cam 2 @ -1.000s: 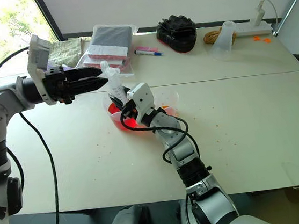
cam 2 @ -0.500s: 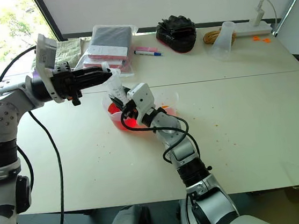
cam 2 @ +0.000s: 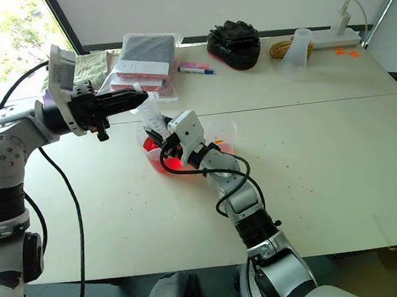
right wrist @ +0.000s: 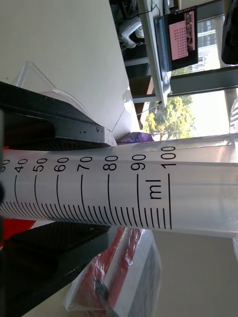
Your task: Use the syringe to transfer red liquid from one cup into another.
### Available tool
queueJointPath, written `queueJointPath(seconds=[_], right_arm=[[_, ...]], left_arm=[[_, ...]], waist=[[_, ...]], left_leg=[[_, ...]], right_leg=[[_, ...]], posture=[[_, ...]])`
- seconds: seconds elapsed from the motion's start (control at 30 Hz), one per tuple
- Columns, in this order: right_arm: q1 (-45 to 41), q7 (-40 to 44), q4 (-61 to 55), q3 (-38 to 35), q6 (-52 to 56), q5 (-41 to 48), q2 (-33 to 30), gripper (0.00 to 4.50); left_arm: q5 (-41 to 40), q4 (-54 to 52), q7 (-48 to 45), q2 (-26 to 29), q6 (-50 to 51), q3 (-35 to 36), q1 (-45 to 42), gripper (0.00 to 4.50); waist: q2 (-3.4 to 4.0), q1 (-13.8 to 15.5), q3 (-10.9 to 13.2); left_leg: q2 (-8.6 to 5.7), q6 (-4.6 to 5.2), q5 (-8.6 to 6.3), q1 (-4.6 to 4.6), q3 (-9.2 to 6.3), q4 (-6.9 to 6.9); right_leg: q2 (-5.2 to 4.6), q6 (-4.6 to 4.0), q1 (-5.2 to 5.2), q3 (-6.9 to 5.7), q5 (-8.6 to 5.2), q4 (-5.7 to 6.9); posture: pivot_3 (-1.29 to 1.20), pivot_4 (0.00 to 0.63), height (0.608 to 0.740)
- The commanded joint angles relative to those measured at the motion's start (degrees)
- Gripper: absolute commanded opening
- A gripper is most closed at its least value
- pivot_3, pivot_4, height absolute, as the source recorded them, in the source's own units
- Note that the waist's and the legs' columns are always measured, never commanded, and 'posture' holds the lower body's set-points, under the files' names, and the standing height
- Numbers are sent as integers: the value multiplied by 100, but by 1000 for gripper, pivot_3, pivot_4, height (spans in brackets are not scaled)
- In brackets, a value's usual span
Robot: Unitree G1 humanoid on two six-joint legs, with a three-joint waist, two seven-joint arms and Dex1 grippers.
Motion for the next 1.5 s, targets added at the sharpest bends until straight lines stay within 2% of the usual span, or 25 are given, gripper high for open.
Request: queueJointPath(seconds=[0.03,0.53,1.5], right_arm=[[-61,25,-207,97,-10,34,135,1332],[33,50,-268,136,117,104,151,1332],[143,47,-359,229,247,197,203,1332]], left_arm=[[-72,-25,-36,-57,-14,11,-251,30],[-22,141,77,-198,-53,94,-570,30],[83,365,58,-74,-105,199,-904,30]], waist=[[0,0,0],[0,3,0],[0,3,0]], left_leg=[[0,0,0,0,0,0],[0,0,0,-1,0,0],[0,0,0,-1,0,0]], right_leg=[[0,0,0,0,0,0],[0,0,0,0,0,0],[0,0,0,0,0,-1]], posture=[[0,150,740],[0,150,740],[0,150,740]])
